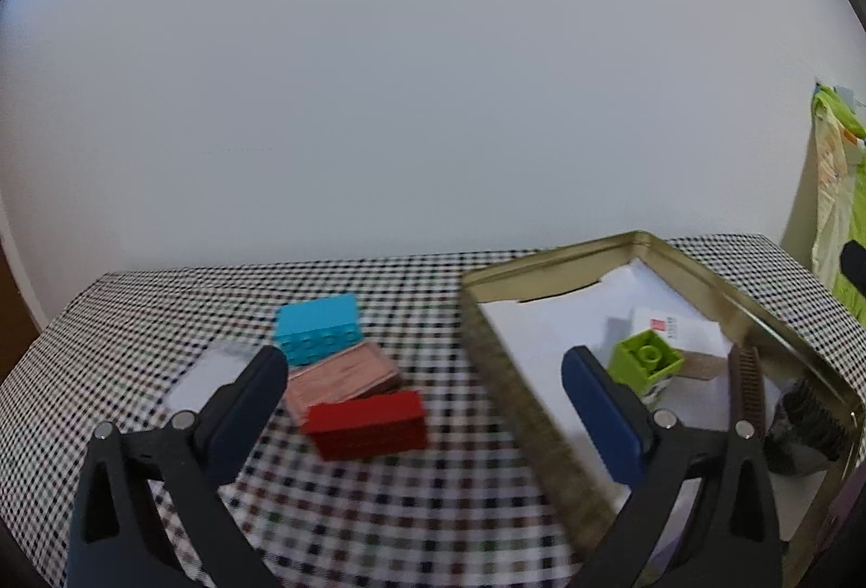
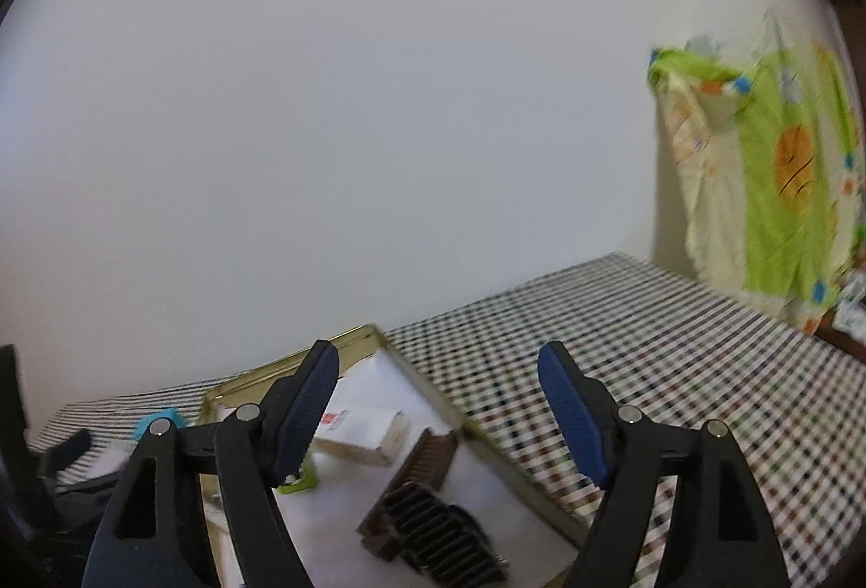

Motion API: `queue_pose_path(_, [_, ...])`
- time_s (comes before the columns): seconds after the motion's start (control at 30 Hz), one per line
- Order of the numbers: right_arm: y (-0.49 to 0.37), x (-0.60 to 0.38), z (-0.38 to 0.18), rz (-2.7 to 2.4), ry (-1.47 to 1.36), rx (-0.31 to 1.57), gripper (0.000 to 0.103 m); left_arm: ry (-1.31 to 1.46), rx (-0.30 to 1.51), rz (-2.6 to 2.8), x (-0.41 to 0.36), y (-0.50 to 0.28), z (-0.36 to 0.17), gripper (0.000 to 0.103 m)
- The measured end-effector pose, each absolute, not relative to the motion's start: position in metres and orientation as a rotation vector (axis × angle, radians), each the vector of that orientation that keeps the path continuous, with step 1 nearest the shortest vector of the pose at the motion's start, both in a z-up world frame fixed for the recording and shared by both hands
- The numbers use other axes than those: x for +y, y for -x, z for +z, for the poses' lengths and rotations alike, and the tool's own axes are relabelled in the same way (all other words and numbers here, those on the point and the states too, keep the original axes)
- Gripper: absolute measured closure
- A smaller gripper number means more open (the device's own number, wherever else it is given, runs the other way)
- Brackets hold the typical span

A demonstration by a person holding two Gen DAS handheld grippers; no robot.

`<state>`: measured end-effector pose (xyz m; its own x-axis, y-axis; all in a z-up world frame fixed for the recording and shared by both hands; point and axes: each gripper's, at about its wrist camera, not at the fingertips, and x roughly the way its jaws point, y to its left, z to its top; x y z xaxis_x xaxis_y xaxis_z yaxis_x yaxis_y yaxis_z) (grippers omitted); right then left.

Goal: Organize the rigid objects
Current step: 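Lower the green brick and brown bar into the tray and open both grippers, then move both grippers back to the table toward the red brick and clear box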

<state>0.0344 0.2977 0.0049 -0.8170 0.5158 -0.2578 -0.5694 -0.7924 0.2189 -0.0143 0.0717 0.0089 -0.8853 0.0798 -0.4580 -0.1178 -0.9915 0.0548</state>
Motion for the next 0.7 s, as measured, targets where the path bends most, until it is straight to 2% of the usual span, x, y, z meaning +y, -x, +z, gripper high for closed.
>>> queue_pose_path(0.13, [-0.042,0.281,0.008,2.434,0.162,0.279,0.024,0.719,0.050,2.972,0.049,0.012,0.009,0.001])
queue_pose_path(0.2, [-0.044,0.276,0.009,2.403,0.151,0.248,0.016,0.742,0.026,2.975,0.037,0.013,0.007,0.001])
queue_pose_path(0.7, [-0.057,0.215,-0.001,2.442,0.158,0.266,0.016,0.812,-0.027,3.085,-0.064,0.028,-0.001,0.001])
